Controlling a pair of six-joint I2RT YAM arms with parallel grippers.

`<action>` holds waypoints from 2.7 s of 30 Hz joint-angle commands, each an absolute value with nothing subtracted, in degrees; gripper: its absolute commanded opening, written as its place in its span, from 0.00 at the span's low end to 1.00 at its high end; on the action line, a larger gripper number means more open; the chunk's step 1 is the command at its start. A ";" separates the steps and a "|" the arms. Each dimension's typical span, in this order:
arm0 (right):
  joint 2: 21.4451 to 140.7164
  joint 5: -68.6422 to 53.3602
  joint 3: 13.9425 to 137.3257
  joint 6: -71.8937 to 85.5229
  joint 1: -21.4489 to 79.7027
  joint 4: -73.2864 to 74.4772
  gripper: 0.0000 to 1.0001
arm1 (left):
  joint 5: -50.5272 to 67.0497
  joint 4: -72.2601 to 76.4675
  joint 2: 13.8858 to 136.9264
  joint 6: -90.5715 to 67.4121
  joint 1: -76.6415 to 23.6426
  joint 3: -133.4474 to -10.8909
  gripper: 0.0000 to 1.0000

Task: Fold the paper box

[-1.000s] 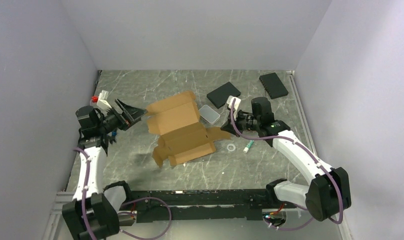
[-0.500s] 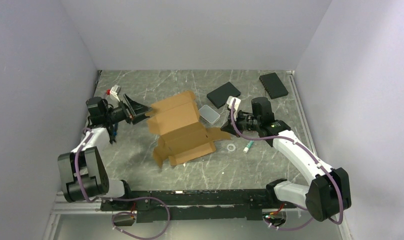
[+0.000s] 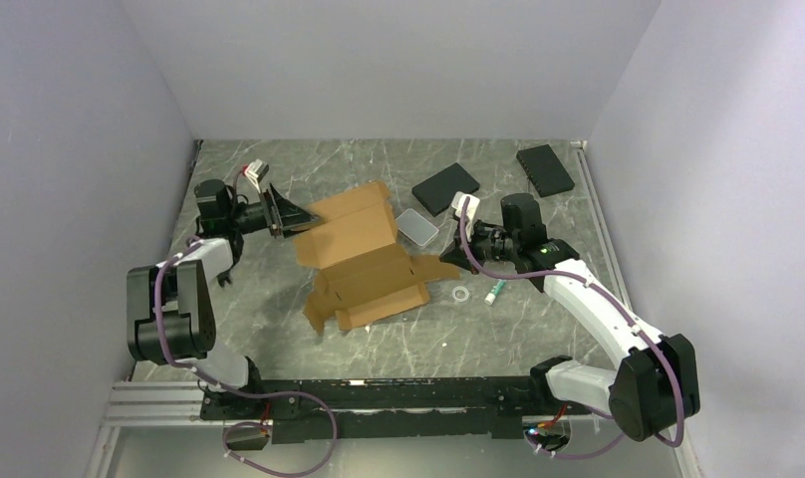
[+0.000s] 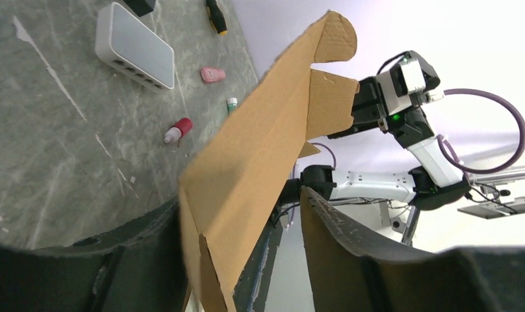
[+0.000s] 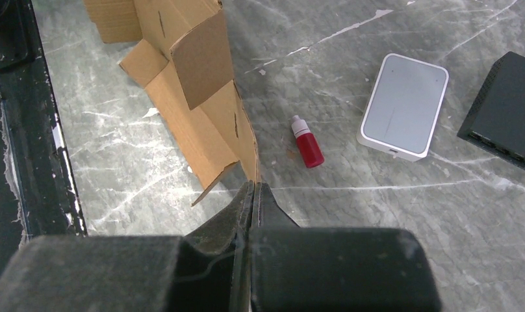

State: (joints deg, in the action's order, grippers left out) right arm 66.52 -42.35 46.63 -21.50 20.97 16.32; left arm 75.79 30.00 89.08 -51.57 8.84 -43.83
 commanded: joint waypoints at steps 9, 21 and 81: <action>66.00 -43.86 49.21 -22.42 20.53 14.85 0.00 | 77.46 11.72 82.14 -33.25 6.35 -47.72 0.16; 68.21 -51.63 50.66 -17.89 17.96 16.07 0.00 | 61.95 1.72 54.36 -21.22 2.96 -41.65 0.00; 82.64 -52.69 46.93 -17.64 19.24 12.04 0.62 | 40.81 -16.87 41.59 10.86 -20.74 -39.17 0.00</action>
State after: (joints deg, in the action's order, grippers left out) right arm 82.94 -57.25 46.50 -20.49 19.14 14.92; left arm 41.87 -17.54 43.22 9.82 -20.62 -36.73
